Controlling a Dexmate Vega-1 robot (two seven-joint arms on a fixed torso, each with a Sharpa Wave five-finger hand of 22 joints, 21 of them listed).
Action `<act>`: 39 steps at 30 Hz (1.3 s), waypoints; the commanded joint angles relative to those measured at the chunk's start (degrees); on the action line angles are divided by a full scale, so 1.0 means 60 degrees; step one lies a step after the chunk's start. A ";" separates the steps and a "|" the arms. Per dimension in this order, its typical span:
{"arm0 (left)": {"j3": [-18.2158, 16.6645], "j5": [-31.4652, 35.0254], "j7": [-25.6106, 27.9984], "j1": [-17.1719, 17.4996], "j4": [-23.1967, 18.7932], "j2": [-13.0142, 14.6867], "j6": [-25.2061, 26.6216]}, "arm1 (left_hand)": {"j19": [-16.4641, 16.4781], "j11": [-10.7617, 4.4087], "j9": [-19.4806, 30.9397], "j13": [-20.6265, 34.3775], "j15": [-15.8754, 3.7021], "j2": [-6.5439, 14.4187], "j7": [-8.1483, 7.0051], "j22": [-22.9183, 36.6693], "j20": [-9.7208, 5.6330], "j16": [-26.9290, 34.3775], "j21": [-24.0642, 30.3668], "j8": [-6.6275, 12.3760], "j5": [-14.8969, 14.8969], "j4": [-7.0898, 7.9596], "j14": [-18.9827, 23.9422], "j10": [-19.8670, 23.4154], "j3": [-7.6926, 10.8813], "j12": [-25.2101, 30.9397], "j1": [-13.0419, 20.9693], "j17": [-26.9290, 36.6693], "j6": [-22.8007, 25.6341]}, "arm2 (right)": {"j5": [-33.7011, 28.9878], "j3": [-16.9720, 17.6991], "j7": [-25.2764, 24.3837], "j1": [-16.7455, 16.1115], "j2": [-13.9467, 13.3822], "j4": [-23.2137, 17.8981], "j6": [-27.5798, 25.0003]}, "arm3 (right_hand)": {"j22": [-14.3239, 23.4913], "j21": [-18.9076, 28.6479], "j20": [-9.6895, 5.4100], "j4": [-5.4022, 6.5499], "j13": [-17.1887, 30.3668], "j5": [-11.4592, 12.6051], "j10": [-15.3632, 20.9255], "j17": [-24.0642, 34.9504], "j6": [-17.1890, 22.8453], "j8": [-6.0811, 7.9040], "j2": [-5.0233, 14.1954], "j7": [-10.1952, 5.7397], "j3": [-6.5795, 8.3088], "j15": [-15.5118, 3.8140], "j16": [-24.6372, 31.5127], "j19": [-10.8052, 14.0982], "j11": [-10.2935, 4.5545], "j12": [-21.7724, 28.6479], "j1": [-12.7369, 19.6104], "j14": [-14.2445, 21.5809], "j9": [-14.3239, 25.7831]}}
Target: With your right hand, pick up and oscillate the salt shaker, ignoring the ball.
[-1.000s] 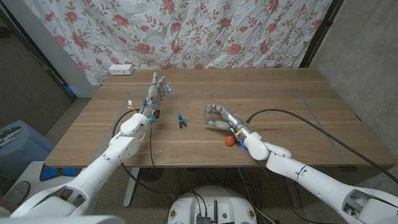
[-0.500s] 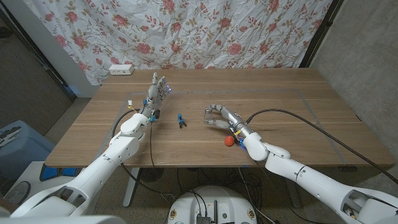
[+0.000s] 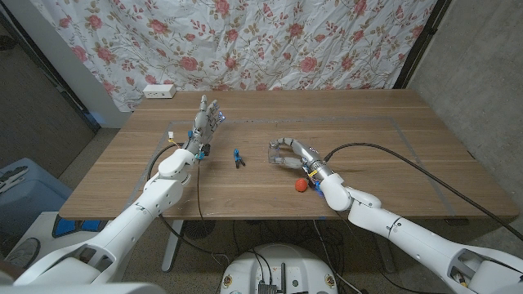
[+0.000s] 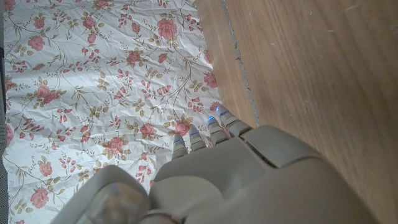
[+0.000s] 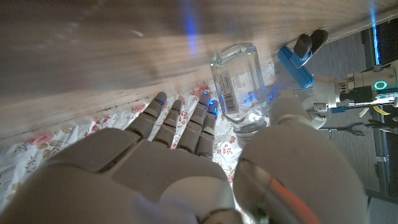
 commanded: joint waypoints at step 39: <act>-0.0002 -0.0001 -0.0003 0.0001 -0.0001 0.0003 0.0000 | 0.0044 -0.0072 0.0057 0.0035 -0.1008 0.0962 -0.0097 0.0046 -0.0226 0.0048 0.0044 0.0036 0.0075 0.0059 0.0008 -0.0004 -0.0018 0.0070 -0.0003 0.0056 -0.0005 | 0.0129 0.0025 -0.0131 0.0324 -0.0039 0.0271 0.0230 | 0.0048 -0.0073 -0.0265 0.0095 0.0038 0.0006 0.3346 0.0212 0.3084 0.1372 0.0678 -0.0701 -0.0272 -0.1482 0.0887 0.0744 -0.0246 0.0059 0.0984 0.1841 0.0101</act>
